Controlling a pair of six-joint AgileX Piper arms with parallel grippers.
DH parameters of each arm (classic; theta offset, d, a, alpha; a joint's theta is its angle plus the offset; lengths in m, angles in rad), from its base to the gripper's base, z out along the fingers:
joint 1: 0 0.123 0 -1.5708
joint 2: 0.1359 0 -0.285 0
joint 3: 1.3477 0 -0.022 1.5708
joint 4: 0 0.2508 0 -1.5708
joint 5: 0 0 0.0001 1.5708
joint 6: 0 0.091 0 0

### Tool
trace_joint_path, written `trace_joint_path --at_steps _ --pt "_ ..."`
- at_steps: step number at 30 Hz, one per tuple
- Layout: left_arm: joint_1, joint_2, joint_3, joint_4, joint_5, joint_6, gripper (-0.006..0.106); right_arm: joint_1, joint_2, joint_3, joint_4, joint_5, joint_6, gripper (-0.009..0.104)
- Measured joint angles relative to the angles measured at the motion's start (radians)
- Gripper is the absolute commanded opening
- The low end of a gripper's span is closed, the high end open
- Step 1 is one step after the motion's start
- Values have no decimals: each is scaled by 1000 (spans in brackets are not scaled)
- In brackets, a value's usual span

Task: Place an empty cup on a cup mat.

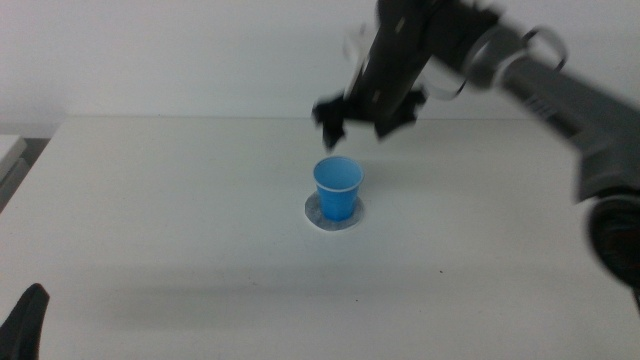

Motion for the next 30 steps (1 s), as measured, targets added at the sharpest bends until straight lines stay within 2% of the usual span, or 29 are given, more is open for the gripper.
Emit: trace_joint_path --at_steps 4,7,14,17,20,24,27,30 --pt "0 0 0 0 0 0 94 -42 -152 15 5 -5 -20 81" --pt "0 0 0 0 0 0 94 -80 -292 112 5 -9 -5 81" --pt "0 0 0 0 0 0 94 -124 -675 604 -112 -54 114 81" --pt "0 0 0 0 0 0 94 -152 -879 829 -77 -149 138 81" --pt "0 0 0 0 0 0 94 -208 -1100 1072 -77 -287 132 81" --pt "0 0 0 0 0 0 94 -322 -1454 1490 -6 -557 109 81" --pt "0 0 0 0 0 0 94 -390 -1620 1658 5 -692 107 81" --pt "0 0 0 0 0 0 94 -427 -1752 1772 16 -749 79 81"
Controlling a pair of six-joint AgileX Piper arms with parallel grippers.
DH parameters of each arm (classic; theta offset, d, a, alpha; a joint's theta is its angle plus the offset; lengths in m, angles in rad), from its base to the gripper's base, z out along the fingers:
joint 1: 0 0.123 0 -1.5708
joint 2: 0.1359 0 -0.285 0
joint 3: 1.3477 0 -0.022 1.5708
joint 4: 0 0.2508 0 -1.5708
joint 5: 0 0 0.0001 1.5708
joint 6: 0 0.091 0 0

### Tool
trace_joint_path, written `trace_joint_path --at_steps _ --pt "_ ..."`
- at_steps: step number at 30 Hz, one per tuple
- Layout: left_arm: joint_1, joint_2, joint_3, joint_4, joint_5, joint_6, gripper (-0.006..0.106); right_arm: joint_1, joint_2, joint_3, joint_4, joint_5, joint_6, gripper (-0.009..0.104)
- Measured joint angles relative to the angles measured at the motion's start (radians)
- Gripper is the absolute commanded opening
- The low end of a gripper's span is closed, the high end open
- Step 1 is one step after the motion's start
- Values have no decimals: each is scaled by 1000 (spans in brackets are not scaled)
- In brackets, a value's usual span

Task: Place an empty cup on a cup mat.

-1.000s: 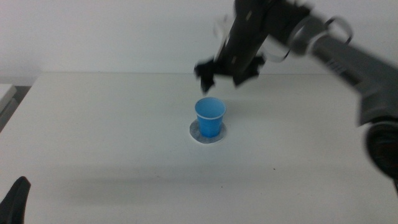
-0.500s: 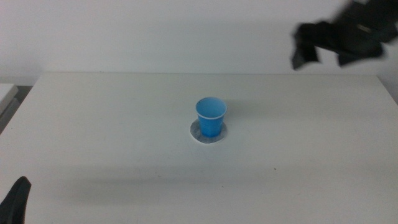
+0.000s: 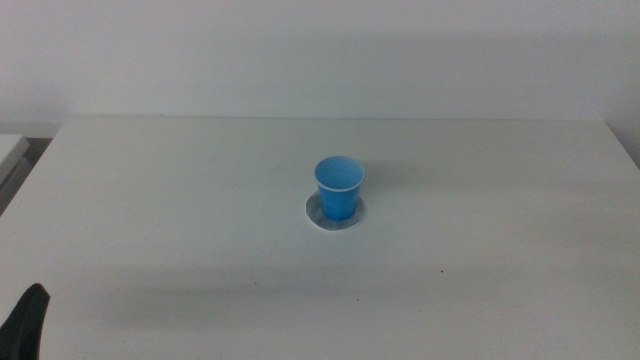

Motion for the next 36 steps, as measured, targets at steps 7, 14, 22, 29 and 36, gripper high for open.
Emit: trace_joint_path --at_steps 7,14,22,29,36 --pt "0 0 0 0 0 0 94 -13 -208 176 -27 -101 -79 90" --pt "0 0 0 0 0 0 94 -13 -337 303 -49 -213 -235 93" --pt "0 0 0 0 0 0 94 -13 -387 370 -35 -333 -255 93" --pt "0 0 0 0 0 0 94 -13 -387 371 -39 -346 -238 93" --pt "0 0 0 0 0 0 94 -13 -421 453 -65 -361 -230 93"
